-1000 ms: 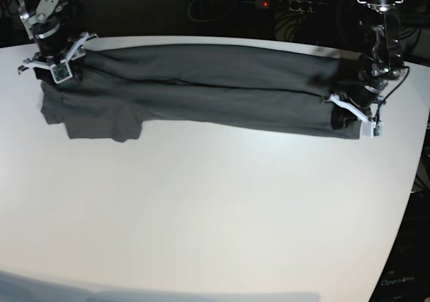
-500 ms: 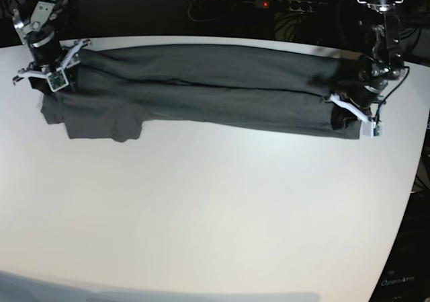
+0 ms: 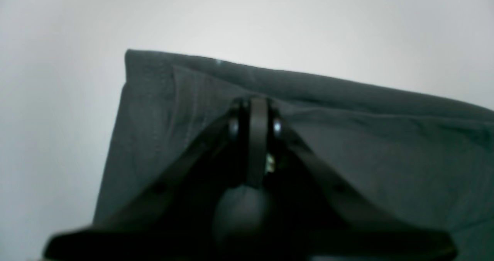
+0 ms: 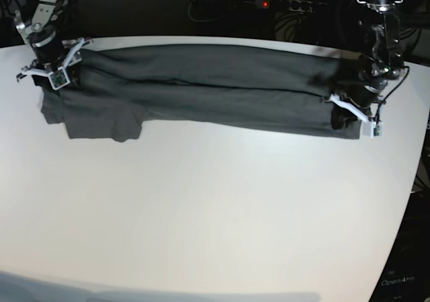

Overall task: Fold the T-shirt properly
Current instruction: 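Hold the strip ends still with both grippers, keeping it taut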

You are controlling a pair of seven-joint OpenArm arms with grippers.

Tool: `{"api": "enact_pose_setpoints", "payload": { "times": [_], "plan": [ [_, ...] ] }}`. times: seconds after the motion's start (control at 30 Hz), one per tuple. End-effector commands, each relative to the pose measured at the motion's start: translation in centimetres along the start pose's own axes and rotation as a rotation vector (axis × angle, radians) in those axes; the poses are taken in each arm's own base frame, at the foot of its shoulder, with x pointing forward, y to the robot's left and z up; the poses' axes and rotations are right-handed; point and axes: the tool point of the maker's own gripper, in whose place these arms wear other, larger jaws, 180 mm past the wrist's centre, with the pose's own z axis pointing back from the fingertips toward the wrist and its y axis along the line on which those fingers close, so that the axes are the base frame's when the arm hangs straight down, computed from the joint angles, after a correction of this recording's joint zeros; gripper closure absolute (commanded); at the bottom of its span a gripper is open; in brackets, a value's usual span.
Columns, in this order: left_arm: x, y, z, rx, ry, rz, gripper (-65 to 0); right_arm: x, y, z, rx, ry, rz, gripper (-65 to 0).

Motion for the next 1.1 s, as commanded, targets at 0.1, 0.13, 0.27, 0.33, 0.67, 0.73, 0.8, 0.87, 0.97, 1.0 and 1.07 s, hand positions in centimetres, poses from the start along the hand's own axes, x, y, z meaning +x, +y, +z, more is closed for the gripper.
{"api": "enact_pose_setpoints", "payload": {
  "times": [0.1,0.13,0.27,0.33,0.67,0.73,0.8,0.87,0.97,1.0,1.07],
  "plan": [
    [-5.7,1.7,0.9,0.079,0.238,-0.044,-3.3,0.8,-1.4,0.0,-0.021,-0.036,0.014,-28.9],
    [-5.6,1.7,0.9,0.079,0.237,-0.044,-3.3,0.8,-1.5,0.0,-0.022,-0.035,0.017,-28.6],
    [-5.6,1.7,0.9,0.079,0.237,-0.044,-3.3,0.8,-1.4,-0.1,-0.02,-0.035,0.016,-27.9],
    [-5.5,1.7,0.9,0.079,0.235,-0.044,-3.3,0.8,-1.4,-0.1,-0.02,-0.035,0.016,-25.2],
    [-5.5,1.7,0.9,0.079,0.235,-0.044,-3.3,0.7,-1.4,-0.1,-0.02,-0.034,0.017,-0.3],
    [-5.5,1.7,0.9,0.079,0.235,-0.044,-3.3,0.8,-1.4,-0.1,-0.021,-0.035,0.018,-0.3],
    [-5.5,1.7,0.9,0.079,0.235,-0.044,-3.3,0.9,-1.6,0.1,-0.026,-0.037,0.022,-0.3],
    [-5.5,1.7,0.9,0.079,0.235,-0.044,-3.3,1.0,-1.8,0.2,-0.032,-0.039,0.026,-0.3],
    [-5.5,1.7,0.9,0.079,0.235,-0.044,-3.3,1.6,-2.1,0.6,-0.042,-0.049,0.043,-0.3],
    [-5.5,1.7,0.9,0.079,0.235,-0.044,-3.3,1.6,-2.2,0.6,-0.043,-0.05,0.045,-0.3],
    [-5.5,1.7,0.9,0.079,0.235,-0.044,-3.3,1.2,-1.9,0.9,-0.037,-0.038,0.047,-0.3]
  ]
}}
